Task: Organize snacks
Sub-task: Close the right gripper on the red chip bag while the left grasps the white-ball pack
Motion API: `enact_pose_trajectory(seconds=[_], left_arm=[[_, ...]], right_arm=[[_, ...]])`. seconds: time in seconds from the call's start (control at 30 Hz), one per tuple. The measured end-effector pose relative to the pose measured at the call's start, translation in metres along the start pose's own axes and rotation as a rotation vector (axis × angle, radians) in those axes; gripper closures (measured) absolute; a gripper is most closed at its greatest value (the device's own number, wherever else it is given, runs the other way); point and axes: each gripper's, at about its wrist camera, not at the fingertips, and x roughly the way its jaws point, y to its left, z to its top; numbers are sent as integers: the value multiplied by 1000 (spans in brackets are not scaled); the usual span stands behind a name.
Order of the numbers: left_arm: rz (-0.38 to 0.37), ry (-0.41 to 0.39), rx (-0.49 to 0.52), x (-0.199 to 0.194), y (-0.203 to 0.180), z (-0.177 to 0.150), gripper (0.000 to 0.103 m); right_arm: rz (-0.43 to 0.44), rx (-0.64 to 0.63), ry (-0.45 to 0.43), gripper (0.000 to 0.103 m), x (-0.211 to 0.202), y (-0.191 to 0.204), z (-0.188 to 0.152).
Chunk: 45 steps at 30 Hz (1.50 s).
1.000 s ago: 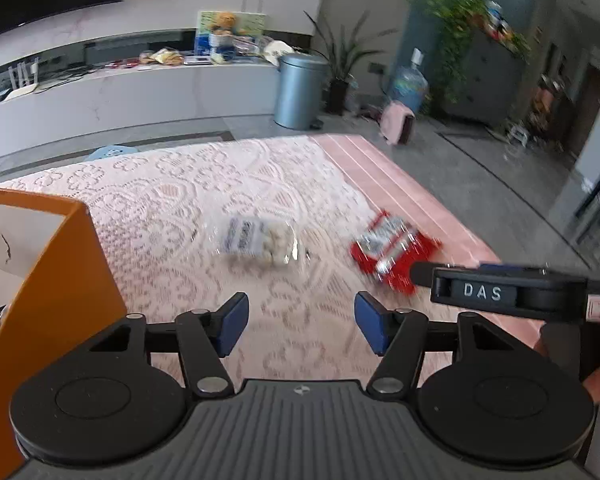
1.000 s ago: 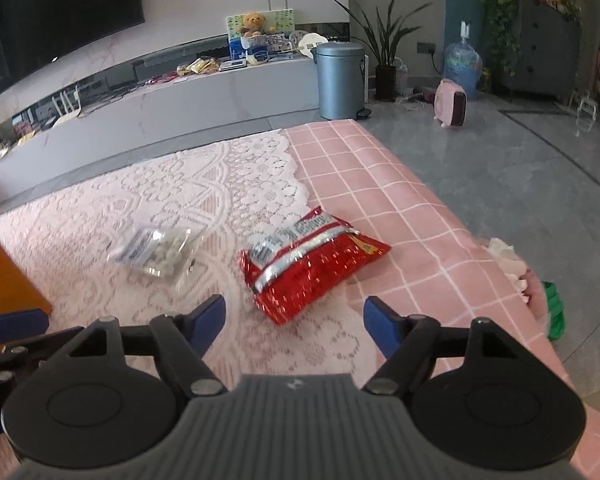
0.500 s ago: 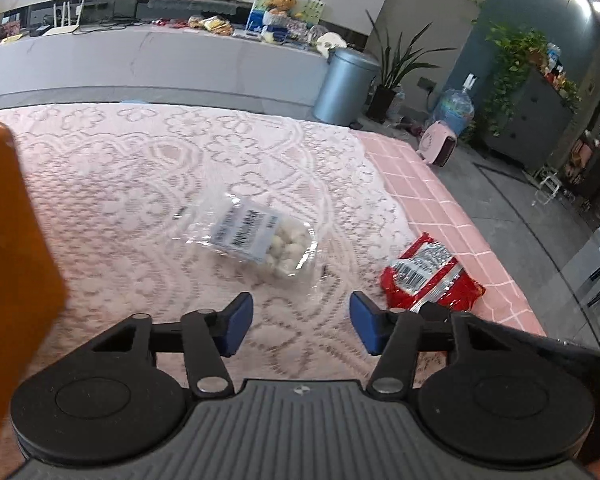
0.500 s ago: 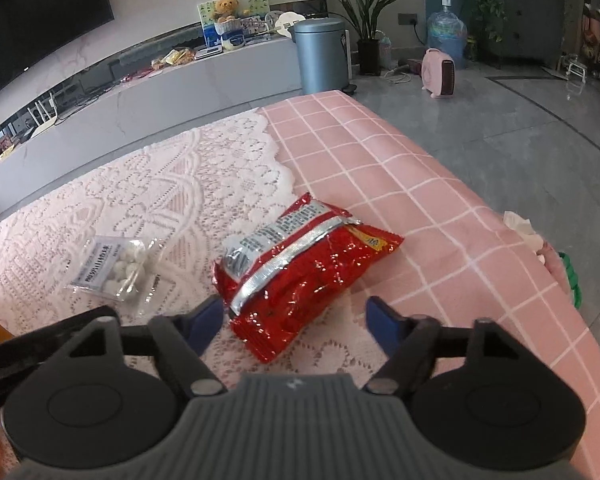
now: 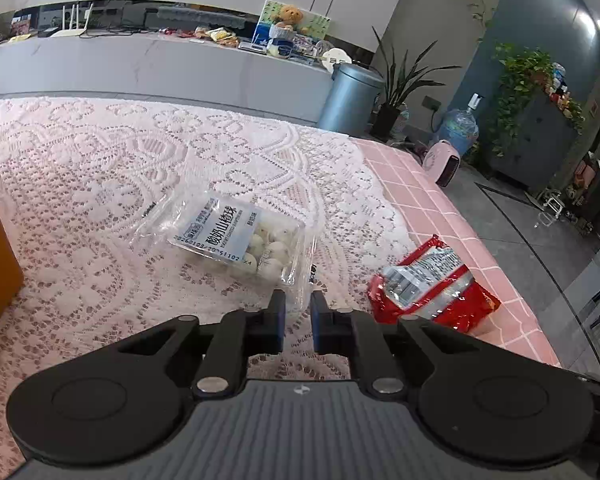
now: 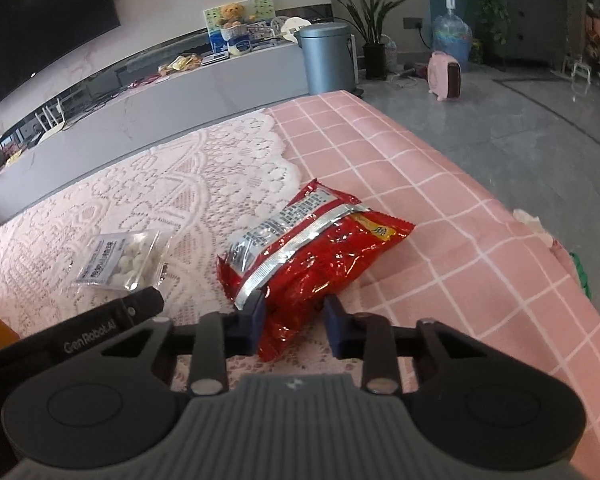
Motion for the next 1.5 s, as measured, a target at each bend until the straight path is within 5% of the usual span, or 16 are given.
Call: enact_pose_trajectory(seconds=[0.17, 0.47, 0.9, 1.13, 1.37, 1.5], left_arm=[[-28, 6, 16, -12, 1, 4, 94], [-70, 82, 60, -60, 13, -2, 100], [-59, 301, 187, -134, 39, -33, 101], [-40, 378, 252, -159, 43, -47, 101], [84, 410, 344, -168, 48, -56, 103], [78, 389, 303, -177, 57, -54, 101]], right_arm=[[13, 2, -5, 102, -4, -1, 0], [82, 63, 31, 103, -36, -6, -5], [254, 107, 246, 103, -106, 6, -45], [207, -39, 280, 103, -139, 11, -63], [23, -73, 274, 103, -149, -9, -72], [-29, -82, 273, 103, -145, -11, -75]])
